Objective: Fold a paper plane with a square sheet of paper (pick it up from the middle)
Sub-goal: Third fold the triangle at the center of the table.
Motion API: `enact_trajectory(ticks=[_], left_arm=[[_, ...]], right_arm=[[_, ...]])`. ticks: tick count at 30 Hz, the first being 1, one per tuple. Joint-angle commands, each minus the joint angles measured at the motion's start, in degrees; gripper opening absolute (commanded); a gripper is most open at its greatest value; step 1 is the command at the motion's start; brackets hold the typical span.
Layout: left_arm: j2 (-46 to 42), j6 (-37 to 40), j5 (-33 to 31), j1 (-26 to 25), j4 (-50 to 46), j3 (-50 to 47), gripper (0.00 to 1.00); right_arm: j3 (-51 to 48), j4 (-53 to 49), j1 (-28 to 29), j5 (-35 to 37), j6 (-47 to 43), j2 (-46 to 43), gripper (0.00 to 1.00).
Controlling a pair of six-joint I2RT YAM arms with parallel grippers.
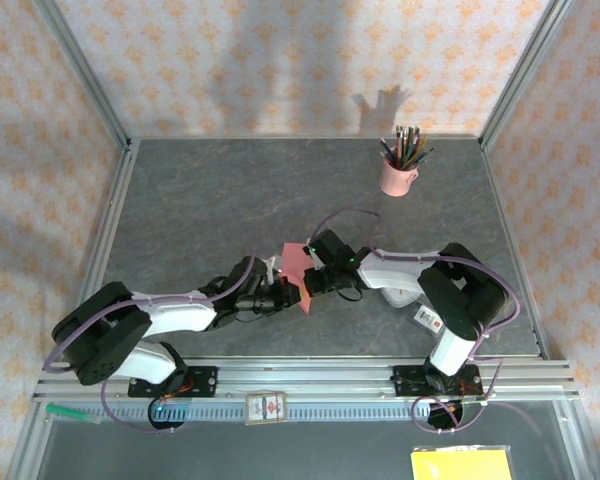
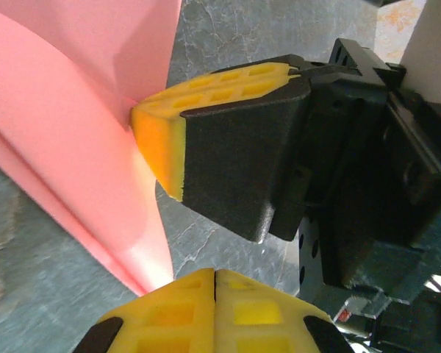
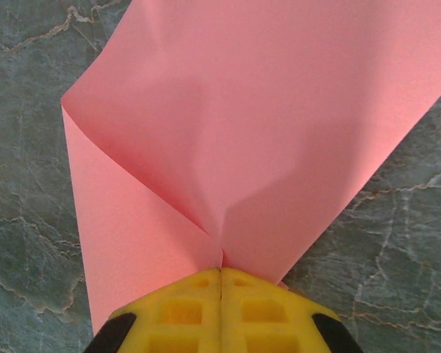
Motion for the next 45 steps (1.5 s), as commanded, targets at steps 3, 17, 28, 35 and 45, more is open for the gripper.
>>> enact_trajectory(ticks=[3,17,28,35,45], left_arm=[[4.4,-3.8,1.3,-0.9,10.5,-0.4,0.0],[11.6,-1.2,1.4,-1.6,8.9,1.5,0.0],[10.8,1.8,-1.4,-2.4,2.0,2.1,0.0],[6.2,0.6,-1.2,-3.3,1.7,2.3,0.0],[13.1,0.8,-0.9,-4.3,4.4,1.9,0.0]], right_arm=[[-1.5,-2.5,-0.5,3.6,0.7,1.4,0.0],[-2.0,-3.0,-0.6,4.0,0.7,1.1,0.0],[-2.7,-2.7,-0.5,4.0,0.9,0.9,0.0],[-2.4,-3.3,-0.5,4.3,0.7,0.6,0.0],[-2.3,-3.4,-0.5,4.2,0.5,1.0,0.0]])
